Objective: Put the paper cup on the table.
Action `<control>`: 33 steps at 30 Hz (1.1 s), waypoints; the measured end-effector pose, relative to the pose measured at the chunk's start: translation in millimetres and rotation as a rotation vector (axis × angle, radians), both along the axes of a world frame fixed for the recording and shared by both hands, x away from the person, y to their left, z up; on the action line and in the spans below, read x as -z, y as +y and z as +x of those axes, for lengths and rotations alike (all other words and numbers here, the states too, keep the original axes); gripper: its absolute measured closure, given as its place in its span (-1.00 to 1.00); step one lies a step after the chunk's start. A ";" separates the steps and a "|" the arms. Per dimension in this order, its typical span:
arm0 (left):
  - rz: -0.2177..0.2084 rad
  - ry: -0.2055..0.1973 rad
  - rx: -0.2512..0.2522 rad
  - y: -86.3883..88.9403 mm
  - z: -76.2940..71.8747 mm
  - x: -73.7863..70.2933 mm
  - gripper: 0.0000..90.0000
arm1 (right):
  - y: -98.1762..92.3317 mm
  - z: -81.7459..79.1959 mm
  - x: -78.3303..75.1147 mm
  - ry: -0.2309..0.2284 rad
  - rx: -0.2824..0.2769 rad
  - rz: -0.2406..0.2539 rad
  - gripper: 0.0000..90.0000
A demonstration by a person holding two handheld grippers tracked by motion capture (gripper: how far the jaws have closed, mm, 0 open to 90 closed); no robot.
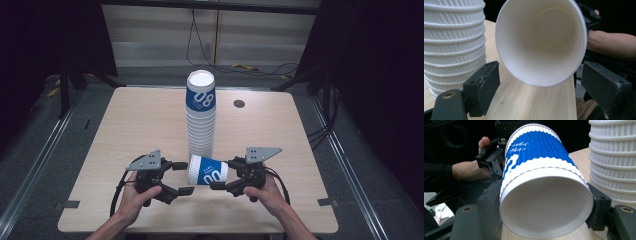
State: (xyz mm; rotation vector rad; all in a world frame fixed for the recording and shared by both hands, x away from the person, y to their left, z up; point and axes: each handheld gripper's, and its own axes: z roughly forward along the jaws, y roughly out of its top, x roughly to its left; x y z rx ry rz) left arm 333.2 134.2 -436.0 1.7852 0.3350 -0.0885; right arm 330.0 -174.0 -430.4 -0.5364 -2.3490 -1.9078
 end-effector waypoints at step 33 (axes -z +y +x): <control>-0.006 -0.036 0.040 -13.8 2.8 -5.7 -0.71 | 13.6 -3.7 4.9 -0.001 -0.058 -0.037 -0.35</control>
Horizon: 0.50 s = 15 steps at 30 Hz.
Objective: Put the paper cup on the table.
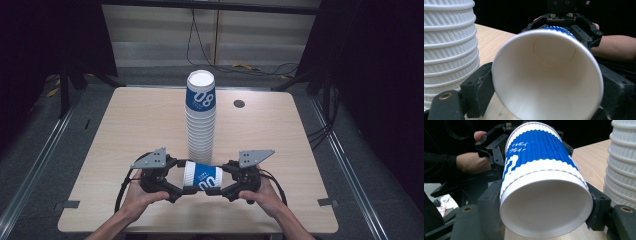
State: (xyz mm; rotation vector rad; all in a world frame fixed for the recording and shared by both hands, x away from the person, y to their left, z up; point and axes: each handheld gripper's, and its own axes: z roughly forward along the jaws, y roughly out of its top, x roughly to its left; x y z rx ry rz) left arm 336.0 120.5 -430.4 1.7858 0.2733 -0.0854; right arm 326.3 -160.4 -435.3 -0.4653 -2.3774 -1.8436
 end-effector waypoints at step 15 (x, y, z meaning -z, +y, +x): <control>0.060 -0.048 0.038 0.0 -1.9 -9.9 -0.62 | 2.1 0.7 0.4 0.060 -0.034 -0.031 -0.39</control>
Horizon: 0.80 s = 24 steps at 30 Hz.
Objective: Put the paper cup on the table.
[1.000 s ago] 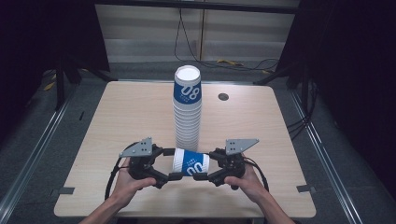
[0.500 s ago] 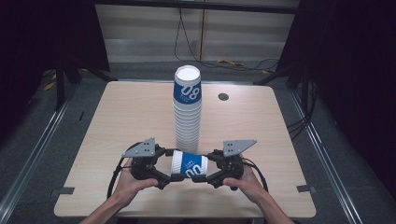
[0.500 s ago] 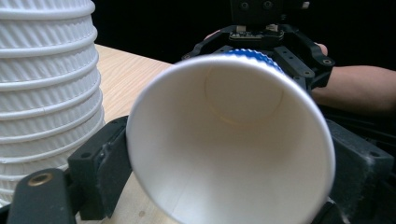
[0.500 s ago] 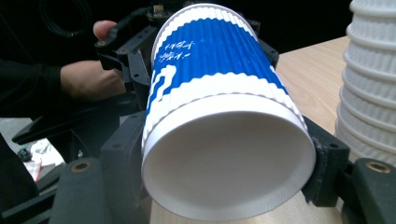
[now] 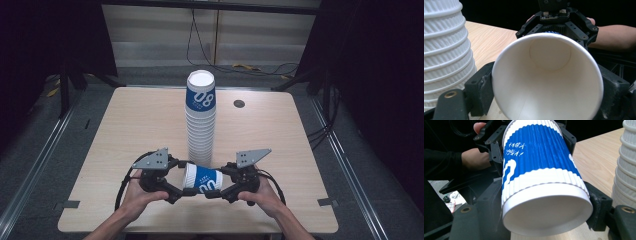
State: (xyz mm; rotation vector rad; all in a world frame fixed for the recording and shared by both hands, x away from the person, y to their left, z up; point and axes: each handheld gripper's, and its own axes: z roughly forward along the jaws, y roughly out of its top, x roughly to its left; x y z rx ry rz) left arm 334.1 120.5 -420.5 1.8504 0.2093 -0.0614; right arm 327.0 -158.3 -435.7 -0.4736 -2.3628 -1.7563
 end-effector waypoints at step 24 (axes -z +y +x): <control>0.056 0.020 -0.052 11.7 7.0 -9.2 -0.59 | -11.3 -0.7 -1.2 -0.005 0.111 -0.137 -0.64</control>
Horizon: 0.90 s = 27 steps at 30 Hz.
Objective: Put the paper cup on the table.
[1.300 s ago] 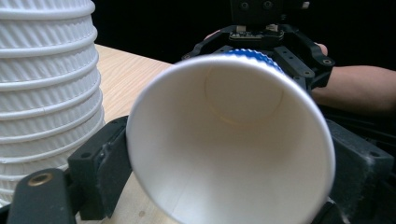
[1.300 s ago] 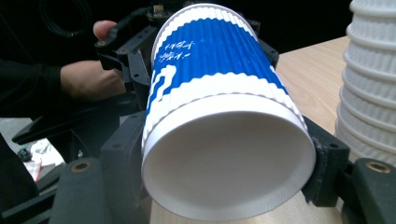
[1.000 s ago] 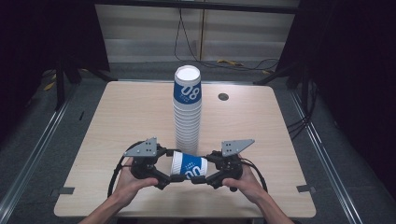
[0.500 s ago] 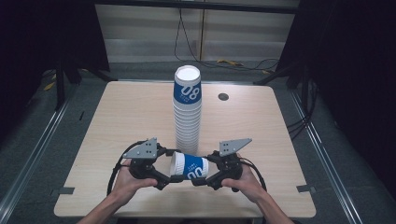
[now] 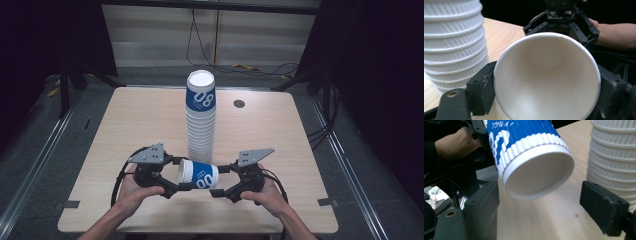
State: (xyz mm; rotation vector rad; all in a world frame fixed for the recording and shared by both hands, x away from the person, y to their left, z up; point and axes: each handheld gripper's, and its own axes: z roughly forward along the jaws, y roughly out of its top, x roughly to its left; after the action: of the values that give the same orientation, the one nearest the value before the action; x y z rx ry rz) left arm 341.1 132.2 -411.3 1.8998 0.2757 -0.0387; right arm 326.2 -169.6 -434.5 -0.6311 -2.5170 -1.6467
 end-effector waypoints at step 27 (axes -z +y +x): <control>0.118 0.036 -0.143 35.1 18.6 9.6 -0.61 | -34.2 2.7 8.0 -0.031 0.332 -0.132 -0.66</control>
State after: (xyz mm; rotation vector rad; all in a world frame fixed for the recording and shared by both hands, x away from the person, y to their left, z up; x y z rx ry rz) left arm 359.7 167.3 -420.8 1.9925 0.4461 0.0409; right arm 328.9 -203.8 -442.5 -1.0972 -2.6756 -1.5974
